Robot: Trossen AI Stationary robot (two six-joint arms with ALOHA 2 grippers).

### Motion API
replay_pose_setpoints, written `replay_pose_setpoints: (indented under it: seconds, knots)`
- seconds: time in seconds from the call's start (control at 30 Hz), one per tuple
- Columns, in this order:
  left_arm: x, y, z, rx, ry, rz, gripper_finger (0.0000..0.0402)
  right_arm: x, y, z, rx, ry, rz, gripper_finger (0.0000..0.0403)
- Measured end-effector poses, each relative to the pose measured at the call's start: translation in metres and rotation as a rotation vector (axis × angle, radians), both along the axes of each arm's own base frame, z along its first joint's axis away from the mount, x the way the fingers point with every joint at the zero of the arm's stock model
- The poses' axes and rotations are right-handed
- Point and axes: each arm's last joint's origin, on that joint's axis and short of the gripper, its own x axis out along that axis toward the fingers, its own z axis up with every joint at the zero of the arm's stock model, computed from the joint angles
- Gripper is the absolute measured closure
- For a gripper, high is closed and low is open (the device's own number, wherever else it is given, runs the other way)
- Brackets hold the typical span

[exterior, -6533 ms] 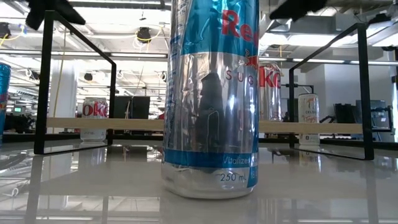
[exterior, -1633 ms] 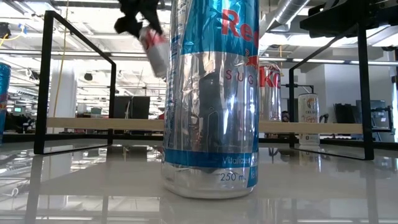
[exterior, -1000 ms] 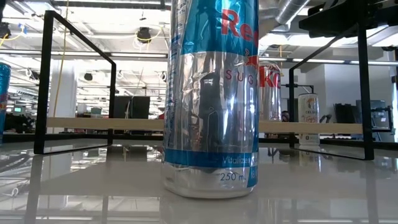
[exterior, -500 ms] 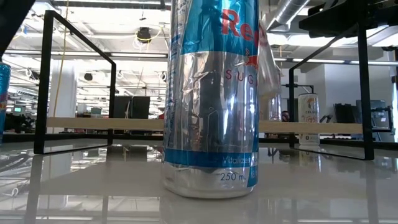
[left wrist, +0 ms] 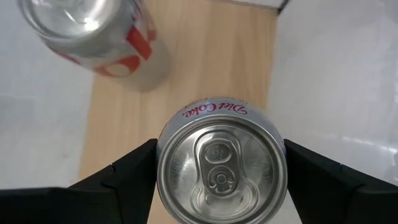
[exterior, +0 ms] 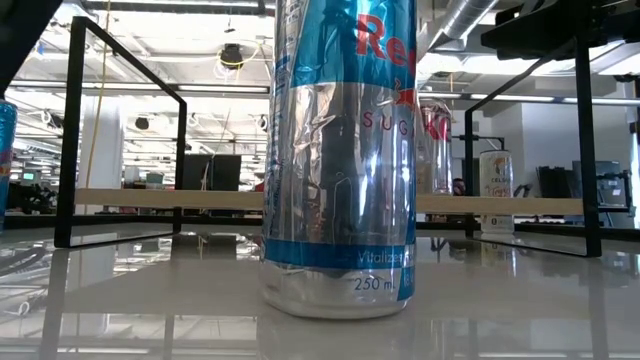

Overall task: Place canned beverage on shelf
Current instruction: Put the red silver soda can on the shelf aligned with the other red silver soda can

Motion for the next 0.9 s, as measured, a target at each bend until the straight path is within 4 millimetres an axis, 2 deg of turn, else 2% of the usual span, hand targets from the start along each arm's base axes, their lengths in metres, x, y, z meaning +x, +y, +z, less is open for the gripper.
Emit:
replay_pose_setpoints:
  seconds: [0.2, 0.53, 0.6, 0.77, 0.9]
  knots:
    - [0.005, -0.002, -0.016, -0.025, 0.055, -0.018, 0.0125, 0.000, 0.000, 0.000, -0.001, 0.000, 0.000, 0.0379]
    - [0.006, -0.003, -0.018, -0.035, 0.062, -0.037, 0.0125, 0.000, 0.000, 0.000, -0.003, 0.000, 0.001, 0.0379]
    - [0.007, -0.003, -0.019, -0.034, 0.062, -0.042, 0.0108, 0.000, 0.000, 0.000, -0.003, 0.000, 0.001, 0.0379]
    - [0.009, -0.004, -0.024, -0.041, 0.071, -0.032, 0.0031, 0.000, 0.000, 0.000, -0.002, 0.000, 0.001, 0.0379]
    - [0.010, -0.004, -0.018, -0.046, 0.039, -0.024, 0.0009, 0.000, 0.000, 0.000, -0.002, 0.000, 0.001, 0.0379]
